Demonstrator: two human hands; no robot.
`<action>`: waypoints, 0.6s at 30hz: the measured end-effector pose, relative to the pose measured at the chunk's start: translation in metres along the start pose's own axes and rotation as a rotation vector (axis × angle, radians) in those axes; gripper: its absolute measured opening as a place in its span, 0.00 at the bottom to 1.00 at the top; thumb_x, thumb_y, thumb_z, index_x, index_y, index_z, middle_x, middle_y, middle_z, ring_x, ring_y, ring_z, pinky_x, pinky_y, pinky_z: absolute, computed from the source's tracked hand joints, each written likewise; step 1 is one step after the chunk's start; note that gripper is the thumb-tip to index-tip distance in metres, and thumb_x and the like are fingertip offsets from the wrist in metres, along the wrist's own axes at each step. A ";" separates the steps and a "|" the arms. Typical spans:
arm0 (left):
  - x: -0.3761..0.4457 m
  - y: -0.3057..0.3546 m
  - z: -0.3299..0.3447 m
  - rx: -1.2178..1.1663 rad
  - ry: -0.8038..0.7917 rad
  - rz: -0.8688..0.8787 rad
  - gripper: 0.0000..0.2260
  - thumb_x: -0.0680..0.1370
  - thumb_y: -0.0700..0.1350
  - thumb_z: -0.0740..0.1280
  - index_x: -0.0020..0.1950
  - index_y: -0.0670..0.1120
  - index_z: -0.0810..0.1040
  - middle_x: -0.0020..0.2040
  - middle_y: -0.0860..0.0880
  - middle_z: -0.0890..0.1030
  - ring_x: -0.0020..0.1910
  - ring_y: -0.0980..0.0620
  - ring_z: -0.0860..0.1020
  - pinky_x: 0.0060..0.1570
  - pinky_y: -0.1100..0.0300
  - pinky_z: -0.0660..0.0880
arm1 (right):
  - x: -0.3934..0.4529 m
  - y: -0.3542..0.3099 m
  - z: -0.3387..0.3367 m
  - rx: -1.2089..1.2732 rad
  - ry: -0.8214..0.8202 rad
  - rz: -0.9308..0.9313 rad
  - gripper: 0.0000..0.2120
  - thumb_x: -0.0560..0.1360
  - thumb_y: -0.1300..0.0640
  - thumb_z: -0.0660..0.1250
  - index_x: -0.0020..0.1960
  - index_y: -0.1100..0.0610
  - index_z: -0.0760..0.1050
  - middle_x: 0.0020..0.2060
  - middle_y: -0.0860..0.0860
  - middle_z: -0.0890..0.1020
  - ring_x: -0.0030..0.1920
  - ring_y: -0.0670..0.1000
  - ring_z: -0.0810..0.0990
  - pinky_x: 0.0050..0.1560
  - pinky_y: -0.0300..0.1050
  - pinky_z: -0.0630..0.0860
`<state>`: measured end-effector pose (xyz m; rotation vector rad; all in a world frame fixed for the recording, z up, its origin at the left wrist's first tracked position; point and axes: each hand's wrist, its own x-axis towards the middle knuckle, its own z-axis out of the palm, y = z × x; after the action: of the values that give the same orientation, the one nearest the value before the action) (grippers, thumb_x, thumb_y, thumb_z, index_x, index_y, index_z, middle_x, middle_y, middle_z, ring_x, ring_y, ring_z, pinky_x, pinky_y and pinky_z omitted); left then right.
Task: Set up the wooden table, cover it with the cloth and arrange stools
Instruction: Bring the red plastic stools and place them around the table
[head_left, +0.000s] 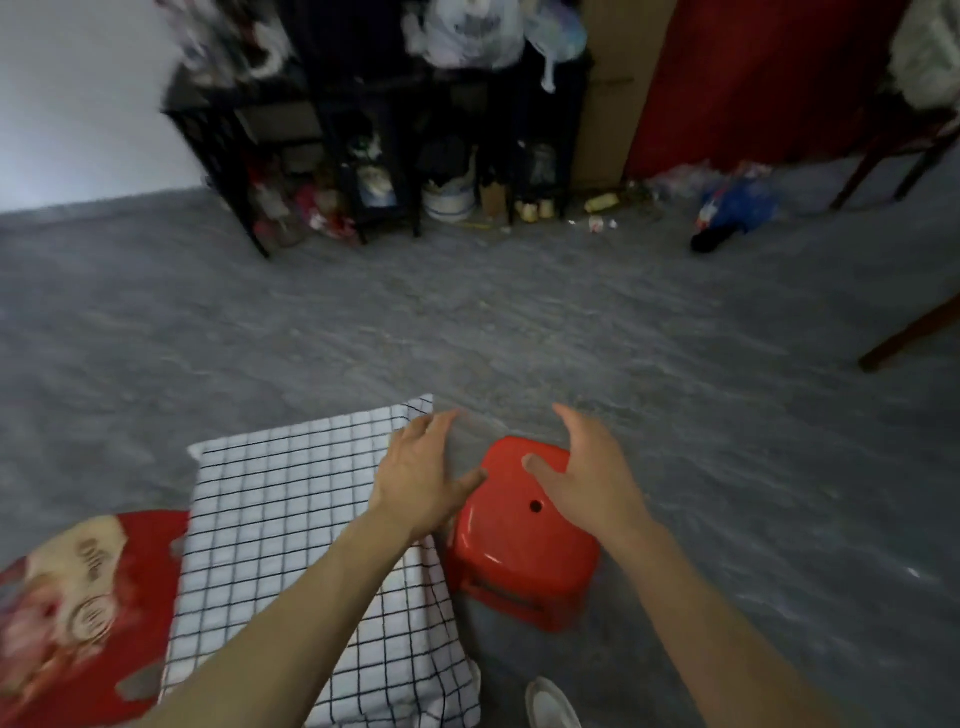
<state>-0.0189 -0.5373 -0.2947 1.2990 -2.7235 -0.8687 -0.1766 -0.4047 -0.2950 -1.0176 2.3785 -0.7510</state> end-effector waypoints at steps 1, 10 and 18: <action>-0.011 0.001 -0.008 -0.003 0.027 -0.026 0.39 0.69 0.66 0.67 0.76 0.54 0.62 0.74 0.48 0.68 0.71 0.45 0.66 0.70 0.50 0.66 | -0.003 -0.007 -0.003 0.001 -0.019 -0.043 0.36 0.73 0.45 0.71 0.76 0.54 0.62 0.71 0.55 0.71 0.72 0.55 0.66 0.73 0.51 0.63; -0.145 -0.014 -0.045 -0.014 0.335 -0.336 0.35 0.73 0.63 0.69 0.77 0.54 0.63 0.76 0.49 0.65 0.74 0.47 0.62 0.72 0.50 0.63 | -0.040 -0.058 0.005 -0.038 -0.303 -0.378 0.37 0.73 0.47 0.73 0.77 0.52 0.61 0.71 0.55 0.70 0.72 0.56 0.66 0.71 0.50 0.63; -0.295 -0.052 -0.077 -0.031 0.562 -0.626 0.34 0.73 0.63 0.68 0.76 0.55 0.63 0.75 0.50 0.65 0.73 0.46 0.62 0.71 0.46 0.64 | -0.123 -0.154 0.051 -0.105 -0.522 -0.720 0.38 0.74 0.41 0.69 0.77 0.51 0.59 0.74 0.51 0.66 0.73 0.52 0.62 0.72 0.52 0.61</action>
<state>0.2303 -0.3884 -0.1877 2.0474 -1.8907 -0.4367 0.0097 -0.4170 -0.2137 -1.8853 1.6042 -0.4927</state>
